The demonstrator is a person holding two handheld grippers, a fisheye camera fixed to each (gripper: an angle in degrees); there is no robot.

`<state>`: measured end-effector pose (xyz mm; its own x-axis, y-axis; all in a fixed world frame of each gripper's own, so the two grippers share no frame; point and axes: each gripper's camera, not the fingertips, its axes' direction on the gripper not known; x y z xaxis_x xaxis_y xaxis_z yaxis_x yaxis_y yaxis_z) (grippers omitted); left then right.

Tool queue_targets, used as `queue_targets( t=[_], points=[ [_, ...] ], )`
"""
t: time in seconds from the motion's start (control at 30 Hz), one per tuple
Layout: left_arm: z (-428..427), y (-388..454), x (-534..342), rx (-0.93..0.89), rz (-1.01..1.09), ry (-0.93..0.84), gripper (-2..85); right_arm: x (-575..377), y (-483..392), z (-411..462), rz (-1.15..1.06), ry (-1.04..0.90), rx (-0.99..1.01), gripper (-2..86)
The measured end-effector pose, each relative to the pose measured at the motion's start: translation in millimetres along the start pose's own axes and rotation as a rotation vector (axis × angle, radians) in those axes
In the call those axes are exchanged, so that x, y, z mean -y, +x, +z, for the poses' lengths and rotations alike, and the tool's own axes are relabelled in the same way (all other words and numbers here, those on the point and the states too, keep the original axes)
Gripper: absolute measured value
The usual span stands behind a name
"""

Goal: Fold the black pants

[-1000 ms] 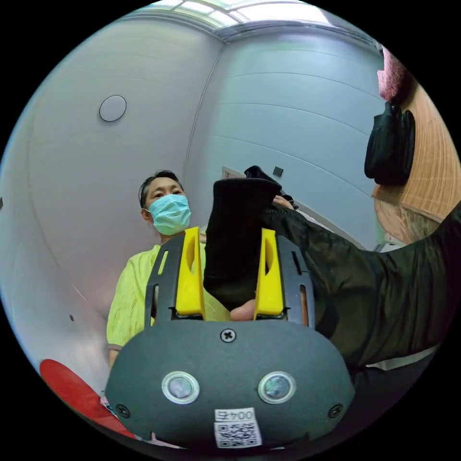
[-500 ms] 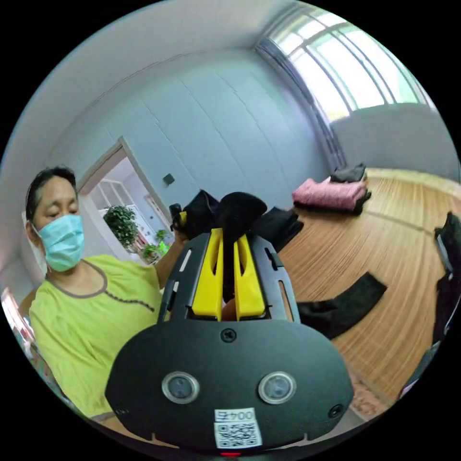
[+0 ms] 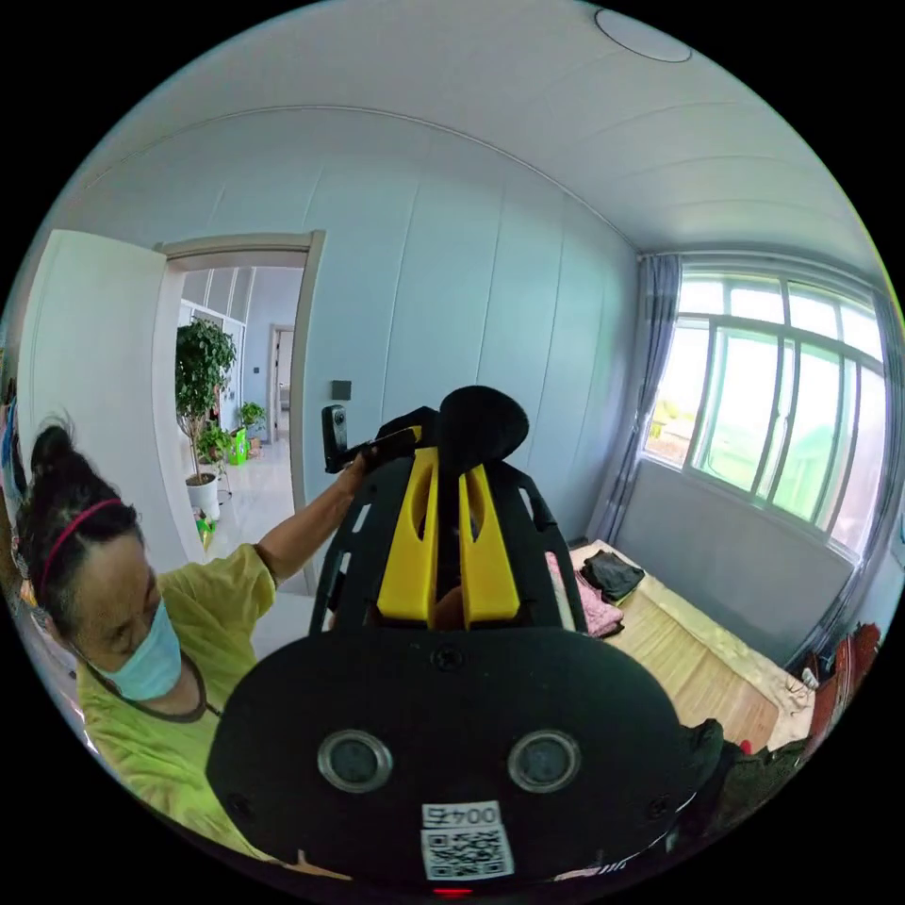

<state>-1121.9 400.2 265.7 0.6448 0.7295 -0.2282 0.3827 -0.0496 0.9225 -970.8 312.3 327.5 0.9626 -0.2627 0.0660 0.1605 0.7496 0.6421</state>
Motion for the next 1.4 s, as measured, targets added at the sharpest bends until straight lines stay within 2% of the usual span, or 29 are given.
queue_targets(
  t=[0.2, 0.33, 0.43, 0.53, 0.63, 0.7, 0.73, 0.8, 0.83, 0.9, 0.93, 1.0, 1.1, 1.23, 1.3, 1.4],
  points=[
    [-26, -3, 62, 0.237, 0.048, 0.078, 5.7, 58, -34, 16, -0.023, 0.082, 0.048, 3.1],
    [-11, -6, 91, 0.307, 0.092, 0.126, 5.7, 65, -21, 23, 0.025, 0.173, 0.073, 2.8],
    [44, -4, 99, 0.315, 0.116, 0.119, 5.7, 45, 14, 22, 0.091, 0.199, 0.050, 2.9],
    [141, -1, 87, 0.256, 0.136, 0.050, 5.7, 0, 65, 11, 0.171, 0.201, -0.013, 3.2],
    [275, 13, 46, 0.148, 0.132, -0.075, 5.8, -71, 125, -9, 0.274, 0.191, -0.091, 3.4],
    [401, 39, -13, 0.045, 0.124, -0.191, 5.8, -124, 162, -23, 0.338, 0.169, -0.147, 3.5],
    [433, 47, -31, 0.014, 0.119, -0.219, 5.9, -164, 187, -35, 0.396, 0.150, -0.189, 3.5],
    [561, 85, -114, -0.135, 0.079, -0.321, 6.0, -229, 223, -57, 0.503, 0.127, -0.259, 3.6],
    [592, 96, -139, -0.177, 0.063, -0.340, 6.0, -275, 246, -73, 0.582, 0.107, -0.302, 3.6],
    [710, 145, -248, -0.346, -0.062, -0.427, 6.5, -350, 278, -101, 0.704, 0.064, -0.408, 3.6],
    [737, 157, -278, -0.395, -0.107, -0.458, 6.6, -402, 297, -119, 0.806, 0.036, -0.463, 3.6],
    [831, 202, -401, -0.596, -0.331, -0.591, 7.3, -482, 324, -145, 0.978, -0.005, -0.538, 3.7],
    [900, 257, -533, -0.739, -0.480, -0.806, 7.9, -608, 355, -173, 1.188, -0.115, -0.667, 4.0],
    [927, 305, -622, -0.863, -0.495, -1.018, 9.0, -729, 371, -186, 1.386, -0.151, -0.704, 4.6],
    [943, 321, -653, -0.886, -0.475, -1.206, 10.2, -748, 372, -186, 1.409, -0.138, -0.715, 4.7],
    [951, 334, -667, -0.913, -0.449, -1.288, 12.6, -749, 374, -183, 1.376, -0.079, -0.687, 4.8]
  ],
)
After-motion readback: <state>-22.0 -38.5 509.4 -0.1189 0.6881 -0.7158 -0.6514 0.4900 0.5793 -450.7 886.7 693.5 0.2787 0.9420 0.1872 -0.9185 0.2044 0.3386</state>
